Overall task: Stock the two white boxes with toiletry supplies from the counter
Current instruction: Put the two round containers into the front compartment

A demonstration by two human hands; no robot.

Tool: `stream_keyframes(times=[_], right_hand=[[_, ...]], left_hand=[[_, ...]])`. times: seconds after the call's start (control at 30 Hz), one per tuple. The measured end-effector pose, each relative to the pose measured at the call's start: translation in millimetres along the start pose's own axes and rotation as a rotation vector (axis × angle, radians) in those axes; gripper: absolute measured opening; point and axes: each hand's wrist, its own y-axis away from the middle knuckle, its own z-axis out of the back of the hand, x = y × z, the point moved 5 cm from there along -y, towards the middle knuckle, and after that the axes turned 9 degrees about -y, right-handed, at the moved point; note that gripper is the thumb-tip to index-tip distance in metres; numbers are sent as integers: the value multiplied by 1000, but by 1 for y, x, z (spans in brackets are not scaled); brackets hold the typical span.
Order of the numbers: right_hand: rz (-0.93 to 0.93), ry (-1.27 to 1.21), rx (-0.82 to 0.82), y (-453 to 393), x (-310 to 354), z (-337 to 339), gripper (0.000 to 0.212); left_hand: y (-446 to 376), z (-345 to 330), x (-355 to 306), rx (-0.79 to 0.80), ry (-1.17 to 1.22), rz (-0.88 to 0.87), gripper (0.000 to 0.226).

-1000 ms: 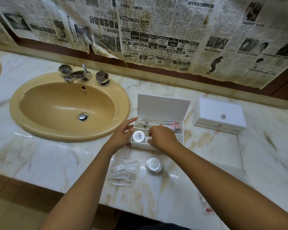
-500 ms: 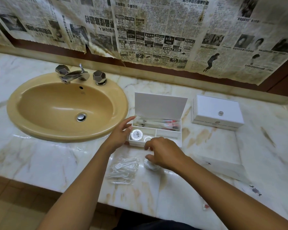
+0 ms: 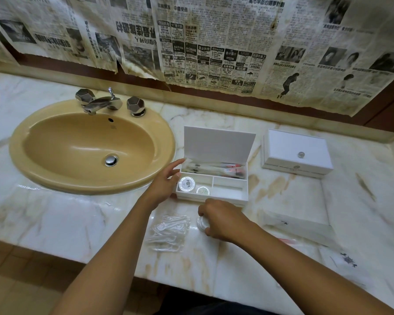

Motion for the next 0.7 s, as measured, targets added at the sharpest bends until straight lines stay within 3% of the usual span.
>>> stream_keyframes(times=[0.5,0.7], right_hand=[[-46,-4,60,-11,0,14,33],[-34,-51,-137,-19,3,40,43]], left_hand=[[-1,1,1,-4,13,-16,42],[-2,1,2,8,22,-14,42]])
